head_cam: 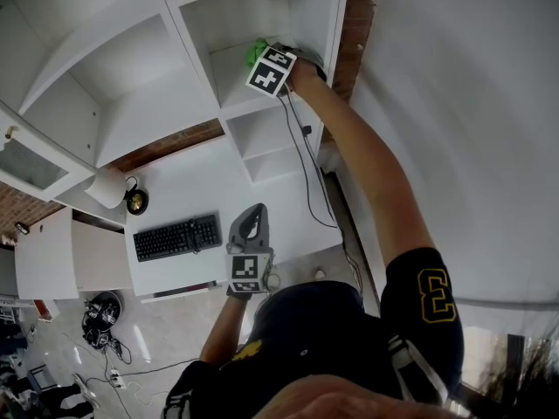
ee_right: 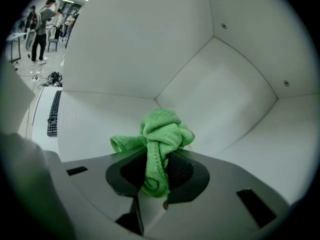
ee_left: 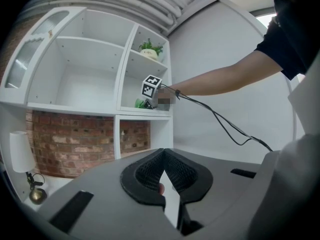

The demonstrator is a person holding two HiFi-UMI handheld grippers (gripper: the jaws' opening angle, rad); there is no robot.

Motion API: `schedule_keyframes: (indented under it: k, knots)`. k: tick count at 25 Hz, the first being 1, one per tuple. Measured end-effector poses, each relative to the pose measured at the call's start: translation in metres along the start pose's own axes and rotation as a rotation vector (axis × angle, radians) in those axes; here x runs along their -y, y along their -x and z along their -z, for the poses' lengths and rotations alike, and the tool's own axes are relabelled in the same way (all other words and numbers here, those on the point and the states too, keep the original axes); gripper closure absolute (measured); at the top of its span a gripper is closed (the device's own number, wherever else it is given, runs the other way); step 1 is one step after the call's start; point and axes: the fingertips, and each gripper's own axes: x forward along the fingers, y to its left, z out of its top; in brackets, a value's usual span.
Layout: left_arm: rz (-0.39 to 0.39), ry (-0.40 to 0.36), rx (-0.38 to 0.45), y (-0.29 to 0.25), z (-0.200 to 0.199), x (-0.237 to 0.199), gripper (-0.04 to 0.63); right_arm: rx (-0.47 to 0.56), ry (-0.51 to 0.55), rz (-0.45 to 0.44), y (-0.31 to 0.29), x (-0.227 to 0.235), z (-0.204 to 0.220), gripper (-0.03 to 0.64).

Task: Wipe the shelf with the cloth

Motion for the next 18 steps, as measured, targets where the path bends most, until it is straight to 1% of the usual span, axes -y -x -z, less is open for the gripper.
schedule_keyframes:
  k: [6, 9, 13, 15, 18]
  knots:
    - [0.003, -0.004, -0.003, 0.001, 0.002, 0.003, 0.577, -0.029, -0.031, 0.005, 0.001, 0.002, 0.006, 0.534]
    - [0.003, -0.001, 0.002, 0.002, 0.0, 0.003, 0.577, -0.046, -0.081, 0.007, 0.001, 0.005, 0.009, 0.534]
    - [-0.003, 0.0, -0.001, 0.004, 0.001, 0.0, 0.577, -0.042, -0.165, 0.01, 0.004, 0.008, 0.014, 0.534]
    - [-0.006, -0.003, 0.001, 0.005, 0.001, -0.001, 0.577, -0.047, -0.191, 0.014, 0.005, 0.009, 0.017, 0.534]
    - [-0.006, -0.001, 0.002, 0.005, 0.001, -0.001, 0.577, -0.084, -0.215, 0.024, 0.006, 0.012, 0.023, 0.534]
